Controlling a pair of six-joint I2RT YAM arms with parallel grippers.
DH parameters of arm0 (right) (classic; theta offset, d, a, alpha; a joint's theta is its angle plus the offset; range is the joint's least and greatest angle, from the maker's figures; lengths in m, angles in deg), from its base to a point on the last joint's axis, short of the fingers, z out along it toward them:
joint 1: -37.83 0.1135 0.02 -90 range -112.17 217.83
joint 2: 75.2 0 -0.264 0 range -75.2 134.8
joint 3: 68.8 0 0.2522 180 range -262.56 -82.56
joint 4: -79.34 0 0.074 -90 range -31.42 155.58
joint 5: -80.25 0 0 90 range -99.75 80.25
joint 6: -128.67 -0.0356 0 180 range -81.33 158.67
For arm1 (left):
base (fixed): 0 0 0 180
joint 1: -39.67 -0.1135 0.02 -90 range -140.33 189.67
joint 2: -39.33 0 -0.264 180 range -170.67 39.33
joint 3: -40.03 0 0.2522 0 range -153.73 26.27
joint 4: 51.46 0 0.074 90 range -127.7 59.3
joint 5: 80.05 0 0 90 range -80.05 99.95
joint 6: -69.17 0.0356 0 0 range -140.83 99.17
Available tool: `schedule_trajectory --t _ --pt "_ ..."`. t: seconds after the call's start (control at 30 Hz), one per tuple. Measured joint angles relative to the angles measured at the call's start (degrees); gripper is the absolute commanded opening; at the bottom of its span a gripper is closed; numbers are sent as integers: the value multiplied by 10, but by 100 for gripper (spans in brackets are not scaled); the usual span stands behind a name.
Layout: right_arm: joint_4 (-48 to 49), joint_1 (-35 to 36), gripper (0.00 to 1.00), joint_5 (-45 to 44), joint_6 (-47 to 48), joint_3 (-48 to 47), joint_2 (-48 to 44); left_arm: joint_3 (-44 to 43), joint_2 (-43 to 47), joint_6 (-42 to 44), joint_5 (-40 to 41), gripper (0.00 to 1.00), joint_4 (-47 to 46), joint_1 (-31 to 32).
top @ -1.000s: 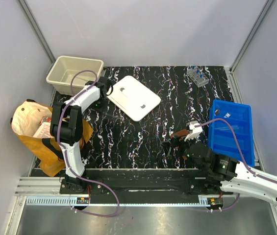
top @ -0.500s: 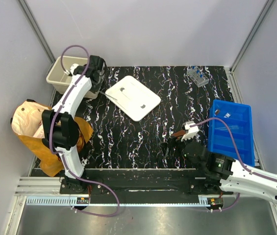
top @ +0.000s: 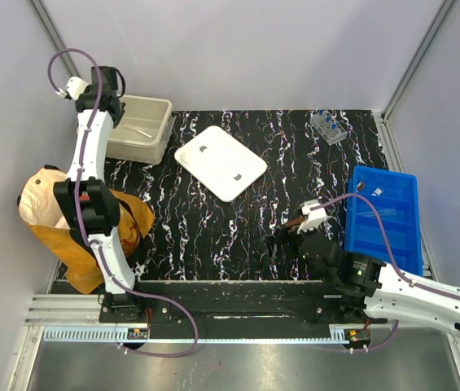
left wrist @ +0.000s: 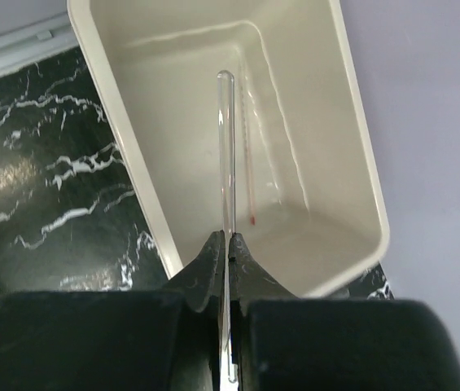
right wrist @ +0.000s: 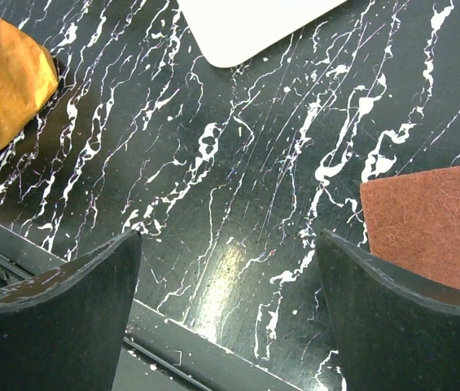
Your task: Organize the chemistry lab equipment
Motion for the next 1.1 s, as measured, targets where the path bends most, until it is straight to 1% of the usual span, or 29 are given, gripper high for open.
schedule_trajectory --t 0.13,0.23,0.4,0.63,0.93,1.1 --pt "0 0 93 -6 2 -2 10 -27 -47 32 -25 0 -33 -43" --pt "1 0 93 -12 7 -7 24 -43 -80 56 -39 0 -60 -58" --pt "16 0 94 -16 15 -18 61 -45 -114 86 -72 0 -108 -59" --pt "31 0 95 -16 23 -24 95 -46 -154 97 -104 0 -158 -58" --pt "49 0 96 -29 42 -27 101 -45 -175 99 -116 0 -175 -58" --pt "55 0 98 -30 50 -27 105 -43 -174 115 -118 8 -188 -58"
